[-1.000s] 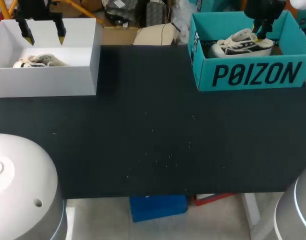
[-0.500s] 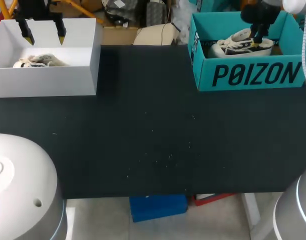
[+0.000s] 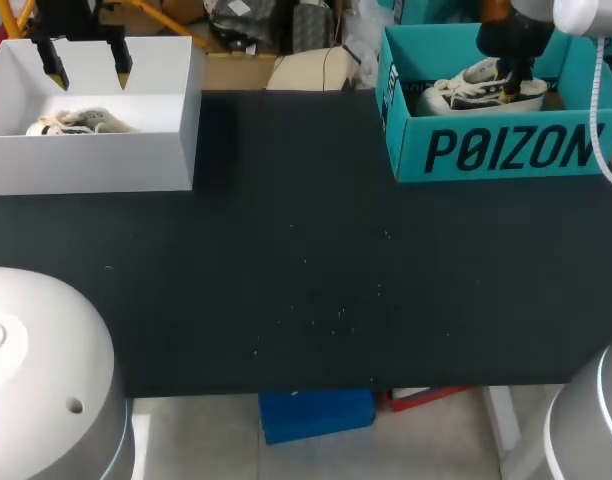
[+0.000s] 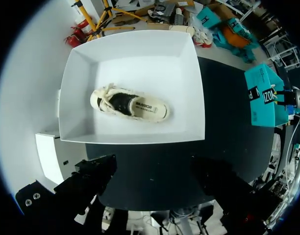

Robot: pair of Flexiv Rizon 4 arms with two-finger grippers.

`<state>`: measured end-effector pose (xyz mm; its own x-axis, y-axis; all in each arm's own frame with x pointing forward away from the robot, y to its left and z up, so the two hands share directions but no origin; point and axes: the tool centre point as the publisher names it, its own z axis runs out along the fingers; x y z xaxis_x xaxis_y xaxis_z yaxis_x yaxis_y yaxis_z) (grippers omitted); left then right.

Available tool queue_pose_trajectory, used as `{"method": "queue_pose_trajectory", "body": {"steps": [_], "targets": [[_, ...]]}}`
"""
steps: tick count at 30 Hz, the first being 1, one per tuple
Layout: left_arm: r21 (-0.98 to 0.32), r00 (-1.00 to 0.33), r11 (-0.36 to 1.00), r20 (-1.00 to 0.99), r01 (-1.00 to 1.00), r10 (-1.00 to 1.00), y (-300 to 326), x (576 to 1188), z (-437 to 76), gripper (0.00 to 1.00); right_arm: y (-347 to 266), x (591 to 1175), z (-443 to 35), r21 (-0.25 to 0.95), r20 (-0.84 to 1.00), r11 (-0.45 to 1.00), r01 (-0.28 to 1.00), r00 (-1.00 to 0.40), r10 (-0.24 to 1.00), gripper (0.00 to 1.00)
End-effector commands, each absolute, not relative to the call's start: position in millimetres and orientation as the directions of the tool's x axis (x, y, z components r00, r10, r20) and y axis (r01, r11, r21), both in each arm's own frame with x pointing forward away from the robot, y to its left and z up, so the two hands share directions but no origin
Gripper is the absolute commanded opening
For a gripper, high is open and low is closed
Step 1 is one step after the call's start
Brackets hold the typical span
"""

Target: Take the shoe out of the shoebox, open the shoe tongue, remove and reinsert the insole, then place the shoe into the shoebox

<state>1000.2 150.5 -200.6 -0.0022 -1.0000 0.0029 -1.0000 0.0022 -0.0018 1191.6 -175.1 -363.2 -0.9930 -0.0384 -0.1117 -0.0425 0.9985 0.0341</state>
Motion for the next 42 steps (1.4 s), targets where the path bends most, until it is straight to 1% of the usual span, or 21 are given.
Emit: {"method": "queue_pose_trajectory", "body": {"steps": [1,16,19,21,24,26,27,28,29,37,42], "targets": [[0.0,-0.001,0.001,0.001,-1.0,-1.0,150,1000,-200,1.0,-174,1200,-376,0.034,-0.094,0.998,-0.046,-0.995,-0.042,0.45],[0.0,-0.001,0.001,0.001,-1.0,-1.0,150,1000,-200,1.0,-170,1204,-399,0.025,-0.091,0.997,-0.074,-0.993,-0.071,0.44],[0.0,-0.001,0.001,0.001,-1.0,-1.0,150,1000,-200,1.0,-170,1205,-401,0.018,-0.099,0.997,-0.078,-0.992,-0.076,0.37],[0.0,-0.001,0.001,0.001,-1.0,-1.0,150,1000,-200,1.0,-172,1205,-403,0.01,-0.102,0.997,-0.082,-0.992,-0.081,0.35],[0.0,-0.001,0.001,0.001,-1.0,-1.0,150,1000,-200,1.0,-173,1206,-406,-0.002,-0.105,0.996,-0.085,-0.991,-0.085,0.25],[0.0,-0.001,0.001,0.001,-1.0,-1.0,150,1000,-200,1.0,-174,1206,-407,-0.009,-0.111,0.996,-0.084,-0.99,-0.084,0.18],[0.0,-0.001,0.001,0.001,-1.0,-1.0,150,1000,-200,1.0,-174,1206,-407,-0.013,-0.113,0.997,-0.082,-0.99,-0.083,0.12],[0.0,-0.001,0.001,0.001,-1.0,-1.0,150,1000,-200,1.0,-175,1206,-407,-0.016,-0.116,0.997,-0.081,-0.99,-0.083,0.04],[0.0,-0.001,0.001,0.001,-1.0,-1.0,150,1000,-200,1.0,-175,1206,-406,-0.02,-0.121,0.997,-0.08,-0.989,-0.082,0.0],[0.0,-0.001,0.001,0.001,-1.0,-1.0,150,1000,-200,1.0,-180,1210,-389,-0.038,-0.143,0.998,-0.058,-0.988,-0.063,0.0],[0.0,-0.001,0.001,0.001,-1.0,-1.0,150,1000,-200,1.0,-182,1210,-361,-0.041,-0.163,0.999,-0.028,-0.986,-0.034,0.0]]}}
